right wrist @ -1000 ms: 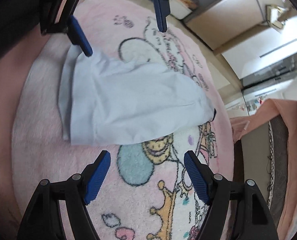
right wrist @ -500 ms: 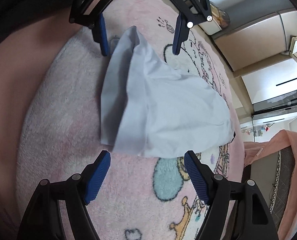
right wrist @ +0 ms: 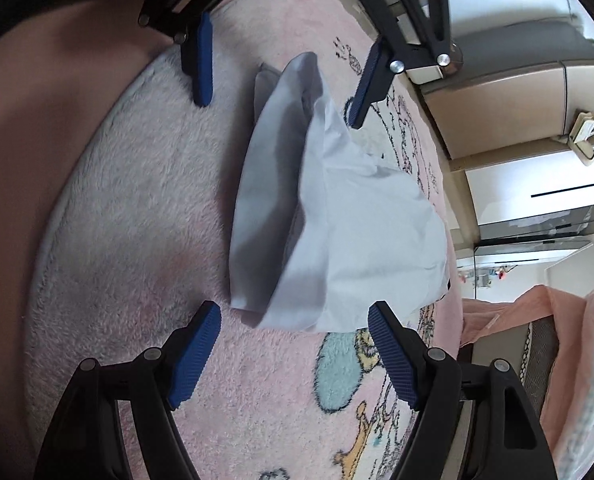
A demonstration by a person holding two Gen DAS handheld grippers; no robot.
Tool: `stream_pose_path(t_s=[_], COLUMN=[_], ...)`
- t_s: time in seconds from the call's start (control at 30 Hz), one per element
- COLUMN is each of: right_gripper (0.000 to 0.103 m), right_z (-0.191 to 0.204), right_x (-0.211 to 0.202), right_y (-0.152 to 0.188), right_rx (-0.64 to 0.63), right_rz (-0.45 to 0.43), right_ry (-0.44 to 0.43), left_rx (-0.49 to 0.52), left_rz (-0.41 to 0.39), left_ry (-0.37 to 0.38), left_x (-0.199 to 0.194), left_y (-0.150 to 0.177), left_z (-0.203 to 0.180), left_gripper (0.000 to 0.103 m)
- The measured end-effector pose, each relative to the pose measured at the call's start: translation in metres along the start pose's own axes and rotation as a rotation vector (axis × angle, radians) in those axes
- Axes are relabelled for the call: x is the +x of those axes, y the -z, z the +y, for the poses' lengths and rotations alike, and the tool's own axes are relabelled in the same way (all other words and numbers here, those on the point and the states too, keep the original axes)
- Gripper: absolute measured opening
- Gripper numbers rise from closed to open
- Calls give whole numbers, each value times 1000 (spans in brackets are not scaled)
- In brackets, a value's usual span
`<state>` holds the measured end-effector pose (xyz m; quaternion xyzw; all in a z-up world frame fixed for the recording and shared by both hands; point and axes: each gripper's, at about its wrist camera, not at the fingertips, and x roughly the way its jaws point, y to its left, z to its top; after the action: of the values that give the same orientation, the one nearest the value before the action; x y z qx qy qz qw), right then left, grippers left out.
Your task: Fold clothes
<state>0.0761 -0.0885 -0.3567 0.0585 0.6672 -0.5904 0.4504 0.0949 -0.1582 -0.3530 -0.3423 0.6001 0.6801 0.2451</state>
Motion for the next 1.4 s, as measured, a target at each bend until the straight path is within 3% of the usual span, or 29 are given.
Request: stream_pose_path(t_s=[0.23,0.37,0.47,0.67,0.8,0.97,1.13,1.3,1.4], right_gripper=[76,80,80,81,82,83,84,83,83], right_z=[7,2,-2,-9,-9,-7,-3,-4,-5], right_x=[3,7,10,17,18,26,32,35,37], right_y=[-2,-4,-4,-4,-3,-7,-11,-11,-11], right_rx=[-24,-10,1,8,16,-13,-35,-32,-24], right_rz=[-23,-24,-28,-25,-36,-29,-27,-28,-26], right_ry=[50,51,50,62,61,126,170,179,180], left_rx=[17,48,33,12,64,140,75,104,123], left_rz=[-7,-5,-9,33,23,2,7,12,10], left_ry=[-89,-97,-94,-124,-176,-224,-187,-301,-325], left_x=[-5,0,4,11,15,14,12,18,19], left_y=[1,2,3,10,12,9,10,10,9], left_z=[-4,-5,5,16,9,0,10,7,0], left_gripper=[90,90,99,99,100,103,103,103,103])
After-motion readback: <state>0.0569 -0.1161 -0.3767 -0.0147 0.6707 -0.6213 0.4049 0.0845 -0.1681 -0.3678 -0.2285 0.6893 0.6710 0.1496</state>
